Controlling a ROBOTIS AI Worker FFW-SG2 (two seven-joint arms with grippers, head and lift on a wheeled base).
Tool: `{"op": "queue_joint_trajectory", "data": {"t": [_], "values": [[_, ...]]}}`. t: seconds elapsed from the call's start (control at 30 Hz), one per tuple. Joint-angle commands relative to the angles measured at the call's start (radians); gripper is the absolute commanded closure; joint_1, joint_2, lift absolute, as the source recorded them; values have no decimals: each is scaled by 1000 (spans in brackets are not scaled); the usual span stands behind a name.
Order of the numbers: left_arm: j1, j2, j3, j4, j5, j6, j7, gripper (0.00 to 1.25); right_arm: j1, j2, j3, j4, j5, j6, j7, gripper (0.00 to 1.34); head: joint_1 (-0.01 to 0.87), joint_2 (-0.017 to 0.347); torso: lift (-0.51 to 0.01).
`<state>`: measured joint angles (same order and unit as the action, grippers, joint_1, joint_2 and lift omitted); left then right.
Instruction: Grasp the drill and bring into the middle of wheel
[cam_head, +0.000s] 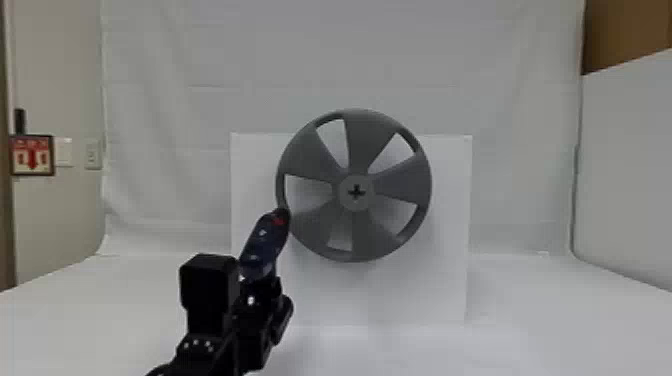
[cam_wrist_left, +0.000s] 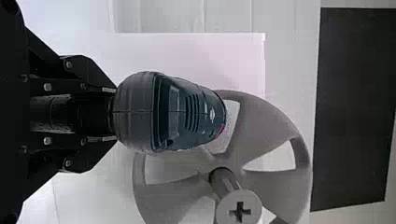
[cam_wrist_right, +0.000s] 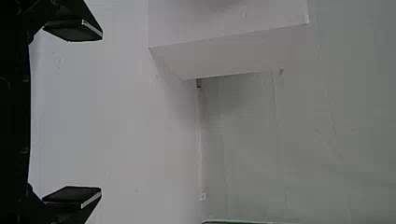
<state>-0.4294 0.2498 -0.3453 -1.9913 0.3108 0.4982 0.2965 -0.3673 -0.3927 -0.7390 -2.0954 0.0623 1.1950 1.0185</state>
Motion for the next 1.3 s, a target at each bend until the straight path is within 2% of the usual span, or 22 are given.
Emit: {"op": "queue_joint_trajectory", "data": {"t": [0.0, 0.43, 1.27], "values": [[-8, -11, 9, 37, -6, 6, 4, 1214, -1, 0, 3, 0, 4, 0, 0, 128, 54, 31, -403], [-12, -37, 42, 120, 34, 23, 12, 1214, 1, 2, 4, 0, 7, 0, 0, 128, 54, 31, -403], [-6, -49, 58, 180, 27, 22, 15, 1214, 1, 5, 4, 0, 11, 0, 0, 128, 54, 31, -403]]}}
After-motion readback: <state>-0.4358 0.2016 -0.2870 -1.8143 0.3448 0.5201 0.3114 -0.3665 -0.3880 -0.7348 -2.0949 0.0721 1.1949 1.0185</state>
